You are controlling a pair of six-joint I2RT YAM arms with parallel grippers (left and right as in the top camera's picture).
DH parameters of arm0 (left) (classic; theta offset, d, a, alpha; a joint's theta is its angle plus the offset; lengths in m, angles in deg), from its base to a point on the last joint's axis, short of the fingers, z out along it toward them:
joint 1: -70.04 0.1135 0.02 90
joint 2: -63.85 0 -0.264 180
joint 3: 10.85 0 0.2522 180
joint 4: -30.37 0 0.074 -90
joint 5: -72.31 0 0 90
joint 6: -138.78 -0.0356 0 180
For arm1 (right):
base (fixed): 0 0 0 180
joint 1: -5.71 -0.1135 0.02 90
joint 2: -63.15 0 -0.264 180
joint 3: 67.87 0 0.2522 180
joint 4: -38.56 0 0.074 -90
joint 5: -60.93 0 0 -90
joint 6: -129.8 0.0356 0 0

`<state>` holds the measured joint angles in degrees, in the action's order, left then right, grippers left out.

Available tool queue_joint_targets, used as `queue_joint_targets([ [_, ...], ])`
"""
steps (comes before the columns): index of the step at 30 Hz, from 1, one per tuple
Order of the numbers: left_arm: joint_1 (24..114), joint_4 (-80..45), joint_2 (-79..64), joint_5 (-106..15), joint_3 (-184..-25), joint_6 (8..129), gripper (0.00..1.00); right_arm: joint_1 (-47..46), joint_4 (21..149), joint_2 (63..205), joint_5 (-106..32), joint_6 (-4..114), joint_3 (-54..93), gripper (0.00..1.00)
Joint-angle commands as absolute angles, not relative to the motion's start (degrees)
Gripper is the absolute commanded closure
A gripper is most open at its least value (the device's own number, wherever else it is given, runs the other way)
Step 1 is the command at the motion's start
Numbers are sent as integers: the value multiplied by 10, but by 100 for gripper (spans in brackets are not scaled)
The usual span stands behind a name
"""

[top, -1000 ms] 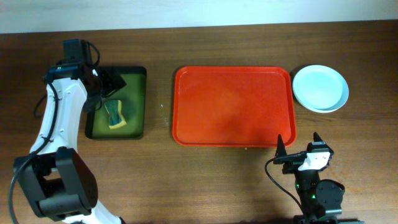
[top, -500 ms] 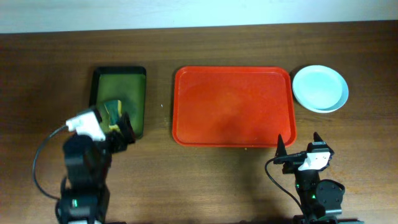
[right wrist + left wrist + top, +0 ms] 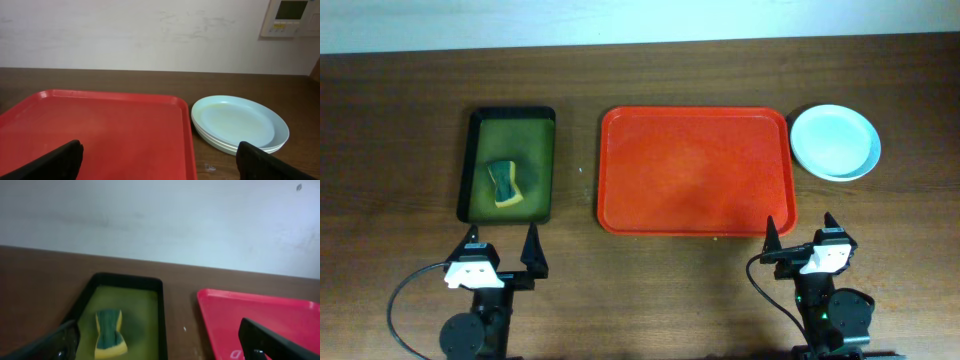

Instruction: Clean dirty plates on tray and stack at the side

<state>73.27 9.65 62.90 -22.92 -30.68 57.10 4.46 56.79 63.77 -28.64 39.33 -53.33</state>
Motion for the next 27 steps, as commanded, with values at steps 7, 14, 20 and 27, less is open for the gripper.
queue_joint_targets([
  [7,732,152,636,-245,-251,437,1,47,570,633,-284,390,-538,2],
  [14,732,122,636,-225,-251,427,1,47,570,633,-284,390,-538,2],
  [20,732,118,636,-153,-251,495,1,47,570,633,-284,390,-538,2],
  [27,732,117,636,-160,-251,493,1,47,570,633,-284,390,-538,2],
])
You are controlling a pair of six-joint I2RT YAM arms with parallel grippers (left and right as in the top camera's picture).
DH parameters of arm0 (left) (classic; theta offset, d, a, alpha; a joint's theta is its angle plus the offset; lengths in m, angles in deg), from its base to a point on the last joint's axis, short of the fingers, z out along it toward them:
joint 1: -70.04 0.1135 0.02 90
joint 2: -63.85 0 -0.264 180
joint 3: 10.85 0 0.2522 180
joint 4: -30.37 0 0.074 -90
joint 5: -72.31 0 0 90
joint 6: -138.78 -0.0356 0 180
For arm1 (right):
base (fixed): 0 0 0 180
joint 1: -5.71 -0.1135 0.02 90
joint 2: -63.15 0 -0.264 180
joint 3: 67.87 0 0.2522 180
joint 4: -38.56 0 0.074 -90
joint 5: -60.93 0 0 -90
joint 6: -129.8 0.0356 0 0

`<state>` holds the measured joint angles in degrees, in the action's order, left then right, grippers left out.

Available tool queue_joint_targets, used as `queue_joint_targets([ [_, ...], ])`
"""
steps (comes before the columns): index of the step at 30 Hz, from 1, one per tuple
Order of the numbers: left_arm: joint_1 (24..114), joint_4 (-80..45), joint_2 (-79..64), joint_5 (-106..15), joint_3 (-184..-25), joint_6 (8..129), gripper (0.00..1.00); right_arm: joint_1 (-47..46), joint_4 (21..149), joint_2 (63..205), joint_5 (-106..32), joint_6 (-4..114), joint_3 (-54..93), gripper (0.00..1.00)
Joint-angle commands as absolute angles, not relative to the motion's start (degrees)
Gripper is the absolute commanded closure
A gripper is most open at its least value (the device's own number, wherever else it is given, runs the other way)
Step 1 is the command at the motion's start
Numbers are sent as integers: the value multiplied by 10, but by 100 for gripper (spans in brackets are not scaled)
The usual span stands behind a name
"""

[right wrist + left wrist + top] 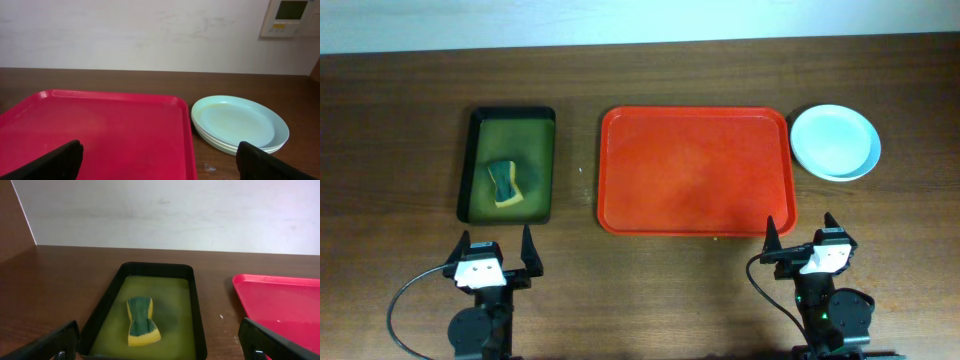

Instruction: Clean dirty plates on tray and stack at the side

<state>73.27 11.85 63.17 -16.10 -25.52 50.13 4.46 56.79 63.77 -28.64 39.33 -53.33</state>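
The red tray lies mid-table with nothing on it, and it also shows in the right wrist view. To its right is a stack of pale blue plates, seen again as plates beside the tray's corner. A yellow-green sponge lies in the black tub on the left; the left wrist view shows the sponge straight ahead. My left gripper stands open at the front edge, short of the tub. My right gripper stands open before the tray's front right corner. Both hold nothing.
The black tub holds yellowish liquid. A white wall runs behind the table, with a control panel at the upper right. Black cables loop from both arm bases at the table's front edge.
My left gripper has turned to face the tub squarely and level; before, it was tilted and pointed more between tub and tray. The right gripper, tray, plates and sponge are where they were.
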Motion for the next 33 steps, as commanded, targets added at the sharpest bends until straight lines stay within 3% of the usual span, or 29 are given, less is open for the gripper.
queue_joint_targets([
  [1,732,117,636,-161,-251,492,0,47,570,633,-284,390,-538,2],
  [33,732,118,636,-168,-251,492,1,47,570,634,-284,390,-538,2],
])
